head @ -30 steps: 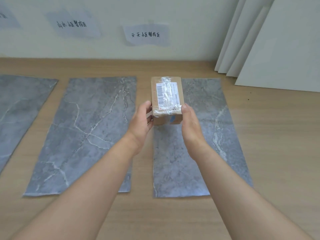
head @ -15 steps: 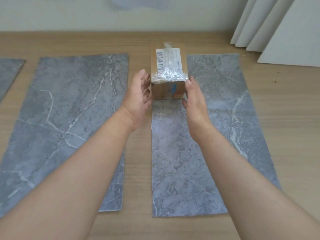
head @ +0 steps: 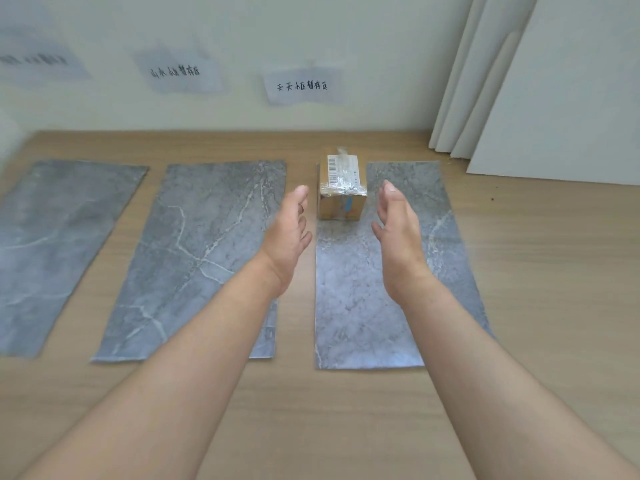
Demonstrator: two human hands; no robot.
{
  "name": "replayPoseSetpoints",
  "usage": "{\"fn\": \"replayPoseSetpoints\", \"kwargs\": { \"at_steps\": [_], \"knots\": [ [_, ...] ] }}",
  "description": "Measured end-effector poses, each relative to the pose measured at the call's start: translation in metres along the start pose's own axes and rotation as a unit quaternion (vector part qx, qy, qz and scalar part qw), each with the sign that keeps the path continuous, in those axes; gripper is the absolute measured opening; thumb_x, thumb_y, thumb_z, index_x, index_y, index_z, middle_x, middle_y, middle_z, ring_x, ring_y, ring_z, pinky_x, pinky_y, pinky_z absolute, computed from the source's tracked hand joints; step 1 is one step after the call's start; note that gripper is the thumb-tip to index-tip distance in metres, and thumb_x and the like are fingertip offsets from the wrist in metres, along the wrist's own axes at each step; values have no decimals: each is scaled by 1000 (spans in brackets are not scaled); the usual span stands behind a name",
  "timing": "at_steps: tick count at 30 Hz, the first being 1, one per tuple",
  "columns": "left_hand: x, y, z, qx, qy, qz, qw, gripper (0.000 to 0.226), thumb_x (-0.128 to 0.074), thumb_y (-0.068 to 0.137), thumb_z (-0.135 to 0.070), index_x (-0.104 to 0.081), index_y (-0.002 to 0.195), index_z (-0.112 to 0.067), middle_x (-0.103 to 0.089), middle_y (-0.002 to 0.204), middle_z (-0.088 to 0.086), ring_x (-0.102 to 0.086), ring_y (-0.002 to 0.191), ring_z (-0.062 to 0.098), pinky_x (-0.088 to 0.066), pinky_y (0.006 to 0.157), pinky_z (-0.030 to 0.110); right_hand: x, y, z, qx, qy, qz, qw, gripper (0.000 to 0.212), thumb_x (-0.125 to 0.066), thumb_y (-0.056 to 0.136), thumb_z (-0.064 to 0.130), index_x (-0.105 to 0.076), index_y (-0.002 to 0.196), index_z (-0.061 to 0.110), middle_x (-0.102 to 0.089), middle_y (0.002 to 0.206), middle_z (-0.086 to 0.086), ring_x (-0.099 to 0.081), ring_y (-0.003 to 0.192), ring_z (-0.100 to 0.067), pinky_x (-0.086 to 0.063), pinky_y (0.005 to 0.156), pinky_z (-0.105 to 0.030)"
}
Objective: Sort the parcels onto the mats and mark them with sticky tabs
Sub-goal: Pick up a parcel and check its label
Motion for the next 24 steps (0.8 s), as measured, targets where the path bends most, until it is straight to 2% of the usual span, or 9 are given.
{"fn": "replayPoseSetpoints", "kwargs": {
  "at_steps": [2,5,10,15,24],
  "knots": [
    [-1,-33,-15,-15,-2,2,1000,89,-43,78,-65,-30,157,-27,-27,164,-3,-24,151,18,-28,121,39,-2,-29,21,20,4,10,1000,51,-37,108,39,-38,156,22,-42,157,10,-37,145,-6,-28,125,-40],
    [0,-90,-34,-42,-13,1,999,72,-41,90,-61,-36,154,-29,-29,163,-4,-24,151,21,-29,120,39,-2,-80,51,45,19,22,999,46,-39,108,36,-45,152,23,-50,145,15,-43,139,-5,-30,123,-38],
    [8,-179,-55,-78,-28,-7,997,56,-33,103,-50,-36,154,-27,-30,163,-3,-23,152,21,-24,123,43,-9,-166,79,67,25,38,997,40,-41,107,36,-52,144,26,-50,152,7,-44,142,-8,-30,123,-40],
    [35,-255,-67,-102,-41,-16,994,52,-33,104,-47,-40,152,-27,-33,161,-3,-26,151,23,-26,122,41,-21,-244,98,81,23,47,995,47,-42,107,39,-50,149,22,-50,153,6,-43,142,-10,-31,123,-41],
    [135,-399,-90,-144,-33,-27,989,55,-31,104,-51,-42,151,-25,-39,158,-2,-29,149,23,-28,121,40,-95,-406,131,132,7,74,988,46,-44,101,46,-60,139,25,-58,142,9,-50,136,-10,-34,120,-39]
  ]
}}
Point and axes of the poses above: each hand's wrist, its own y-axis towards the middle knuckle, its own x-axis out of the back of the hand, z = x × y, the point moved 3 cm from there along y, towards the middle knuckle
